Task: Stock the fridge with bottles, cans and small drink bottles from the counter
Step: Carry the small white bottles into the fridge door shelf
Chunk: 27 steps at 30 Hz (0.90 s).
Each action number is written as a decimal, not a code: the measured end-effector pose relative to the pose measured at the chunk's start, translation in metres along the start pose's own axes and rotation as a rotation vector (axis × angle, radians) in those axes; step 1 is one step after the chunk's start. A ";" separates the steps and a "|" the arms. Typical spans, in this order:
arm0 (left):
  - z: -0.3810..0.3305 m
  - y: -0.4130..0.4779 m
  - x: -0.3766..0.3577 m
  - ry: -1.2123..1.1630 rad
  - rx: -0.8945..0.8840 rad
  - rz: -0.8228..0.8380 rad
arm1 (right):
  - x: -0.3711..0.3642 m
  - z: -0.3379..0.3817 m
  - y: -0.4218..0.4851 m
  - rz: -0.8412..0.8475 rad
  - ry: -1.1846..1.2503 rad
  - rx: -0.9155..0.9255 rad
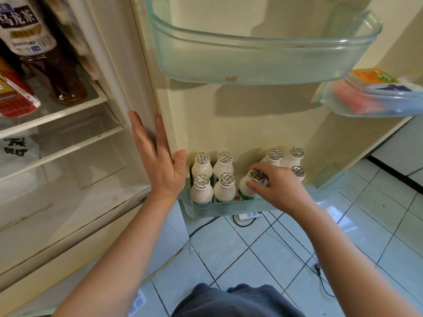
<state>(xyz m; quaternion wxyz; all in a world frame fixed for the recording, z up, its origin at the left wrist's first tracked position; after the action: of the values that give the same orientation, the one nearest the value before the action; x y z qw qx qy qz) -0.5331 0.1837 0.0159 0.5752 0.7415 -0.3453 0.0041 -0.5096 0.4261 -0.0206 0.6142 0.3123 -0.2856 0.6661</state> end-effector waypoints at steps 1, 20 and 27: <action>-0.001 0.000 0.000 0.011 0.004 0.005 | -0.002 0.002 0.001 0.025 0.009 0.015; -0.007 -0.003 0.006 0.054 0.103 0.011 | -0.007 0.003 0.005 0.162 0.028 0.207; -0.006 -0.004 0.008 0.062 0.119 -0.026 | 0.032 -0.001 0.007 -0.117 0.153 0.213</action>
<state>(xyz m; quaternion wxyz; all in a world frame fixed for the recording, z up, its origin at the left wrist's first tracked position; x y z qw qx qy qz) -0.5222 0.1851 0.0178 0.5405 0.7784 -0.3169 0.0400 -0.5184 0.4469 0.0034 0.6353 0.3402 -0.1472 0.6775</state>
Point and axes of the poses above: each hand's wrist, its own y-axis towards the middle knuckle, its own x-axis out of the back of the hand, z = x × y, the point moved 8 cm from there along y, towards the middle knuckle, and after that the axes turned 12 degrees about y, right-handed, at the moved point
